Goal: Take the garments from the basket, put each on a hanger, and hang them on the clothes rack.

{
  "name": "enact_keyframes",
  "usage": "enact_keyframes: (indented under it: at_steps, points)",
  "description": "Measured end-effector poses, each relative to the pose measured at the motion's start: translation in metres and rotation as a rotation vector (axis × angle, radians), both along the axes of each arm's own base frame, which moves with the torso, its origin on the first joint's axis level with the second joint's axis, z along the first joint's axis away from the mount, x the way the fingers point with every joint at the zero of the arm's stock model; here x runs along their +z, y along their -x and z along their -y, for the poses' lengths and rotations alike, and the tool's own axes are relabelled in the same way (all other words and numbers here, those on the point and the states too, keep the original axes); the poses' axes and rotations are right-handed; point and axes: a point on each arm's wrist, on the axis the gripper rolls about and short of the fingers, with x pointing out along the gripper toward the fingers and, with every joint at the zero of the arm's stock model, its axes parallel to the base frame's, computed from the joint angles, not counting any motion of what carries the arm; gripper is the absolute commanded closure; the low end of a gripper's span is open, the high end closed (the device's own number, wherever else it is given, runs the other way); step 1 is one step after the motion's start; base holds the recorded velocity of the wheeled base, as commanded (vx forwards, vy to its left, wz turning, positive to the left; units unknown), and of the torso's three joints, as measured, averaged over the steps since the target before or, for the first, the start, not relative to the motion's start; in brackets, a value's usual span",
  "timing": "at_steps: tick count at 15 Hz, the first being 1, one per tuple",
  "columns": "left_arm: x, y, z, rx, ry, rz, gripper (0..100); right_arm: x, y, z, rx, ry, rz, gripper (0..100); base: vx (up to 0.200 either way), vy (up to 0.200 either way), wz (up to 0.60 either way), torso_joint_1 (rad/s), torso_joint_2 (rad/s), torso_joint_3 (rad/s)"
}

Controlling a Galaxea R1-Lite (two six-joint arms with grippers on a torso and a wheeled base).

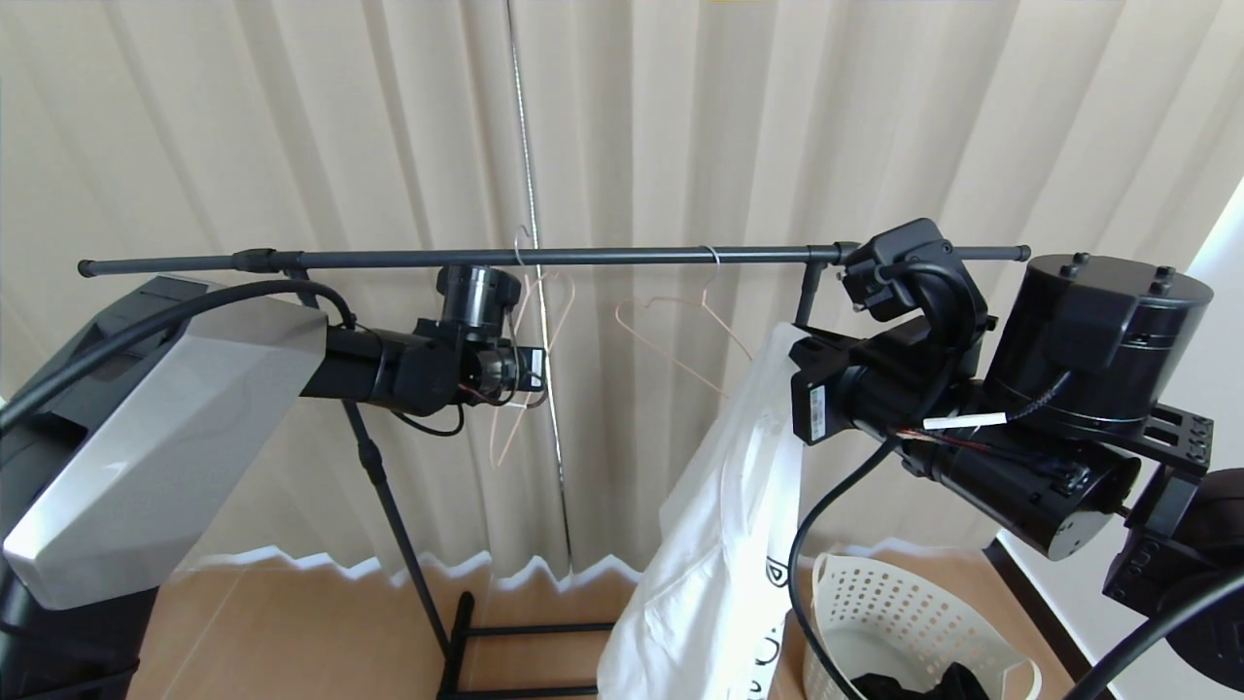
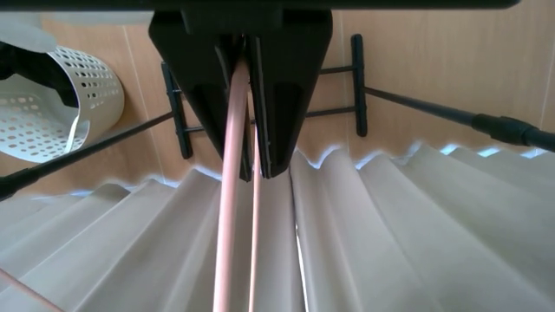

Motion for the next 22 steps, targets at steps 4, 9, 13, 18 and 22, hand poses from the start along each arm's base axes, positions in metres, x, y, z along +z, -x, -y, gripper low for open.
enact_keyframes:
  at_steps: [4, 9, 13, 18, 22]
  points:
    - [0.005, 0.013, -0.003, -0.006, 0.004, 0.014, 100, 0.002, 0.002, 0.001, -0.001, -0.004, 0.005, 100, 0.000, 0.000, 0.00, 0.000, 0.00, 0.000]
    - [0.012, 0.041, -0.008, -0.019, -0.002, -0.008, 100, 0.006, 0.006, 0.005, -0.003, -0.010, 0.014, 100, 0.000, 0.000, 0.00, 0.000, 0.00, 0.000]
    - [0.012, 0.075, -0.012, -0.043, 0.000, 0.009, 100, 0.008, 0.009, 0.007, -0.004, -0.015, 0.020, 100, 0.000, 0.000, 0.00, 0.000, 0.00, 0.000]
    - [0.011, 0.141, -0.012, -0.126, -0.008, 0.020, 100, 0.010, 0.006, 0.012, -0.031, -0.010, 0.026, 100, 0.000, 0.000, 0.00, 0.000, 0.00, 0.000]
    - [0.009, 0.190, -0.016, -0.228, -0.019, 0.071, 100, 0.011, -0.003, 0.020, -0.104, 0.010, 0.036, 100, 0.000, 0.000, 0.00, 0.000, 0.00, 0.000]
